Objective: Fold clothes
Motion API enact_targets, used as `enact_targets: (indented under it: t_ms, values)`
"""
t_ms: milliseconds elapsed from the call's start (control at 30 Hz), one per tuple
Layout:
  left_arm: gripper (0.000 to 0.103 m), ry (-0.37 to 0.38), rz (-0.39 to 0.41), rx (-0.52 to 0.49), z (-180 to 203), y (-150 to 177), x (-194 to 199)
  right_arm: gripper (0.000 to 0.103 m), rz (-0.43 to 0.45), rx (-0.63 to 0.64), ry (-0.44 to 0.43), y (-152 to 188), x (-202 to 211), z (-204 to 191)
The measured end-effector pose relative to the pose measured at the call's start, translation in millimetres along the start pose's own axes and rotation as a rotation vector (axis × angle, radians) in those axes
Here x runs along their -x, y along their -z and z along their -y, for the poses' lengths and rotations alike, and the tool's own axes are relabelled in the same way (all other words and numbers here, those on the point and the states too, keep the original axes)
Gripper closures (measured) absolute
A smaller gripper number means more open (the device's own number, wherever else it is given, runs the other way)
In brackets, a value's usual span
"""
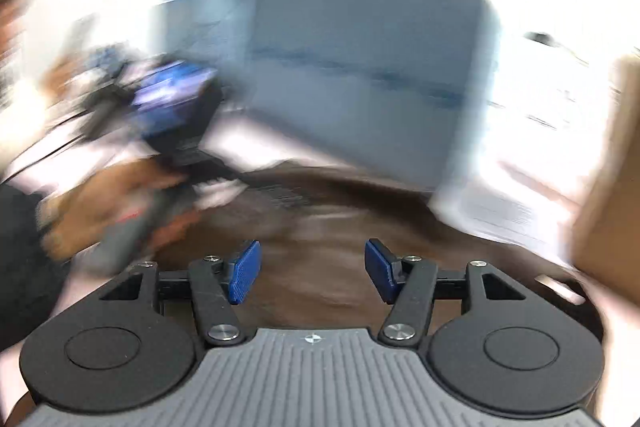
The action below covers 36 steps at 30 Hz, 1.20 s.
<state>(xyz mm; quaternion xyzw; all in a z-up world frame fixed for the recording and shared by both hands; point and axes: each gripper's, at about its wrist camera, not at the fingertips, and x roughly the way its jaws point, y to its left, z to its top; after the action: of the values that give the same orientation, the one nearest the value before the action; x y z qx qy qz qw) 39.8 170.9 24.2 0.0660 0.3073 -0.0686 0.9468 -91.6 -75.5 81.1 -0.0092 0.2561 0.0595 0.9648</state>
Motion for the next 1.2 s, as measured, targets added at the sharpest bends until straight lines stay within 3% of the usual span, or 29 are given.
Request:
enact_targets:
  t_ms: [133, 233, 367, 400, 433, 467, 567, 733, 900, 1000, 1067, 1133, 1200]
  values:
    - [0.0, -0.013, 0.009, -0.018, 4.6, 0.2, -0.1, 0.048, -0.043, -0.352, 0.144, -8.3, -14.0, 82.2]
    - [0.0, -0.011, 0.013, -0.015, 4.1, -0.4, -0.4, 0.048, -0.068, -0.405, 0.168, -6.5, -30.2, 103.2]
    - [0.0, -0.011, 0.022, -0.028, 2.8, -2.1, 0.6, 0.05, -0.051, -0.447, 0.178, -8.1, -50.7, 100.8]
    - [0.0, -0.014, 0.029, -0.035, 3.2, -2.1, 0.8, 0.061, -0.021, -0.447, 0.231, -8.1, -52.9, 98.8]
    - [0.0, -0.016, 0.027, -0.039, 4.0, -1.8, -0.3, 0.083, 0.008, -0.446, 0.281, -7.8, -55.5, 97.1]
    - [0.0, -0.017, 0.024, -0.043, 4.8, -1.6, -1.3, 0.092, 0.017, -0.441, 0.303, -4.6, -60.5, 98.2]
    - [0.0, -0.018, 0.033, -0.052, 7.4, -2.5, -0.7, 0.098, 0.047, -0.469, 0.357, -7.2, -63.8, 112.2]
    - [0.0, 0.0, 0.023, -0.083, 13.2, -2.1, -5.7, 0.099, 0.106, -0.566, 0.392, -4.9, -53.4, 159.7]
    - [0.0, 0.002, 0.049, -0.125, 18.7, -2.2, -3.7, 0.099, 0.014, -0.652, 0.45, 15.9, -66.5, 204.9]
    - [0.0, -0.003, 0.05, -0.113, 16.7, -3.0, -4.6, 0.098, -0.032, -0.637, 0.439, 20.8, -76.0, 207.4]
    - [0.0, 0.002, 0.044, -0.102, 14.7, -3.5, -6.4, 0.091, -0.084, -0.619, 0.401, 18.8, -77.4, 206.7]
    - [0.0, 0.003, 0.042, -0.091, 12.7, -4.1, -7.6, 0.064, -0.112, -0.612, 0.353, 16.9, -66.1, 203.5]
    - [0.0, -0.009, 0.048, -0.078, 10.7, -4.5, -7.9, 0.058, -0.085, -0.524, 0.294, 11.6, -39.2, 189.8]
